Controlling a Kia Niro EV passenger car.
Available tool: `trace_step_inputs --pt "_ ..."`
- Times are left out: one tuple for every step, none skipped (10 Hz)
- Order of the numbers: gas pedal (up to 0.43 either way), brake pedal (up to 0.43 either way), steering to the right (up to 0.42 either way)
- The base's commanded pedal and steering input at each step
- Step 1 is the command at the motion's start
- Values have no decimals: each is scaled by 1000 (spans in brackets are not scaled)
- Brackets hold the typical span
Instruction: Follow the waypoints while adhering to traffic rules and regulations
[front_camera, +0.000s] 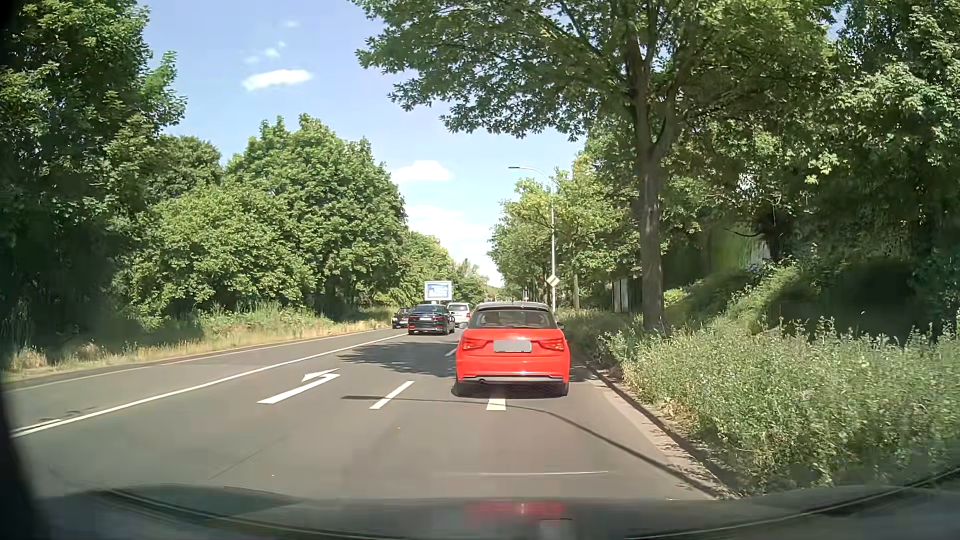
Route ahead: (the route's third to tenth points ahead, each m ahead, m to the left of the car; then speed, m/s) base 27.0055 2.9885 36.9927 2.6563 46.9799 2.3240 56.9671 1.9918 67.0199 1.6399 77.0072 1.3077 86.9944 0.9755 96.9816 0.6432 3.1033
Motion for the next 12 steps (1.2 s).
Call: trace_step_inputs --pt "0 37 2" --pt "0 37 2" --pt "0 37 2" --pt "0 37 3" --pt "0 37 3" --pt "0 37 3" --pt "0 37 3" --pt "0 37 3" --pt "0 37 3" --pt "0 37 1" --pt "0 37 0" --pt "0 37 0"
